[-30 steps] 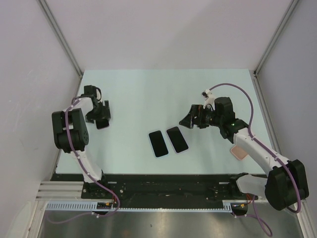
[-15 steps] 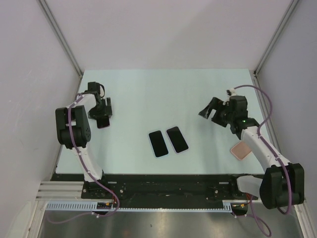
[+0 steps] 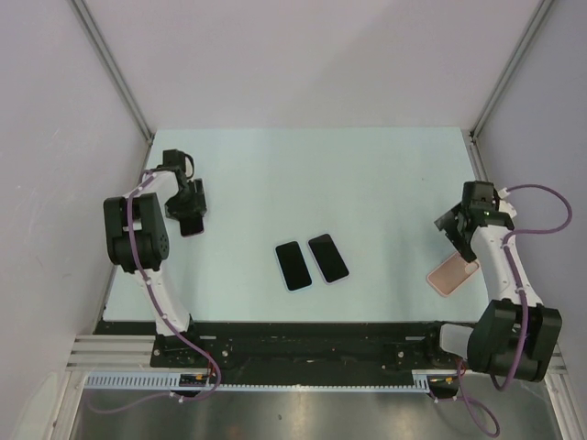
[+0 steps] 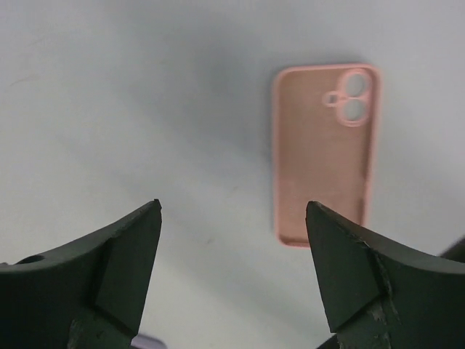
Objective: Put the phone into the phone case
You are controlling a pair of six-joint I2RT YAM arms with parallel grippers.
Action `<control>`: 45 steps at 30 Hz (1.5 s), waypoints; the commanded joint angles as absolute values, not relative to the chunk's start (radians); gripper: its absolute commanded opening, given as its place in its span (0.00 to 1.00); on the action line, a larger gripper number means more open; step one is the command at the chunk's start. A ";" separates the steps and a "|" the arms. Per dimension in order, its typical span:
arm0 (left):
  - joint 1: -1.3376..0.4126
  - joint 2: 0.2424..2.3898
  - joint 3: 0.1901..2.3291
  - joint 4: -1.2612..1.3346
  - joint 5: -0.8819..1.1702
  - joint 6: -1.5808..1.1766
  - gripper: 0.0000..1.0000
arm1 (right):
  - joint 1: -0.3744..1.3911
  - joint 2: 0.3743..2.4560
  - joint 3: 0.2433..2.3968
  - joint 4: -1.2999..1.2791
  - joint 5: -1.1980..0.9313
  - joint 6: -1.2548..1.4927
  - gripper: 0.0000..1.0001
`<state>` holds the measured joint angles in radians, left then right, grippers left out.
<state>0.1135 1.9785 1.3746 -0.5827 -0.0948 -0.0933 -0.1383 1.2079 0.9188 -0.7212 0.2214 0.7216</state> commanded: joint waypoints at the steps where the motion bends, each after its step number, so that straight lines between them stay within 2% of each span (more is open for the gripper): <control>1: 0.110 1.948 1.359 -0.597 -0.055 -0.140 0.45 | -0.187 1.249 0.953 -0.876 0.403 0.762 0.83; 6: 0.106 1.921 1.348 -0.603 -0.015 -0.161 0.32 | -0.212 1.304 0.939 -0.870 0.462 0.753 0.78; 7: 0.104 1.916 1.341 -0.604 -0.020 -0.172 0.26 | -0.215 1.333 0.939 -0.844 0.451 0.733 0.72; 9: 0.103 1.901 1.335 -0.606 -0.020 -0.181 0.22 | -0.221 1.364 0.939 -0.822 0.425 0.729 0.65; 10: 0.103 1.896 1.333 -0.610 -0.014 -0.186 0.19 | -0.222 1.386 0.939 -0.795 0.414 0.715 0.58; 13: 0.103 1.873 1.322 -0.607 -0.008 -0.199 0.15 | -0.216 1.436 0.939 -0.756 0.353 0.698 0.51; 19: 0.101 1.827 1.259 -0.577 0.092 -0.262 0.11 | -0.210 1.486 0.939 -0.697 0.305 0.672 0.52; 29: 0.097 1.824 1.269 -0.640 0.049 -0.272 0.11 | -0.215 1.604 0.928 -0.647 0.296 0.649 0.52; 30: 0.095 1.824 1.269 -0.643 0.032 -0.272 0.13 | -0.212 1.608 0.916 -0.625 0.287 0.644 0.52; 33: 0.097 1.822 1.262 -0.637 0.003 -0.270 0.44 | -0.196 1.623 0.900 -0.585 0.235 0.612 0.48; 34: 0.095 1.818 1.259 -0.632 0.003 -0.267 0.67 | -0.193 1.635 0.894 -0.560 0.213 0.597 0.43; 36: 0.095 1.795 1.255 -0.624 -0.058 -0.261 0.81 | -0.180 1.641 0.893 -0.525 0.151 0.555 0.34; 37: 0.095 1.790 1.255 -0.623 -0.070 -0.253 0.91 | -0.173 1.643 0.890 -0.512 0.131 0.540 0.24; 39: 0.095 1.776 1.258 -0.623 -0.115 -0.245 0.95 | -0.149 1.649 0.888 -0.479 0.074 0.500 0.12; 40: 0.097 1.773 1.256 -0.621 -0.120 -0.235 0.98 | -0.138 1.651 0.890 -0.465 0.060 0.488 0.01; 45: 0.095 1.746 1.235 -0.581 -0.109 -0.186 1.00 | -0.042 1.651 0.891 -0.379 -0.116 0.361 0.00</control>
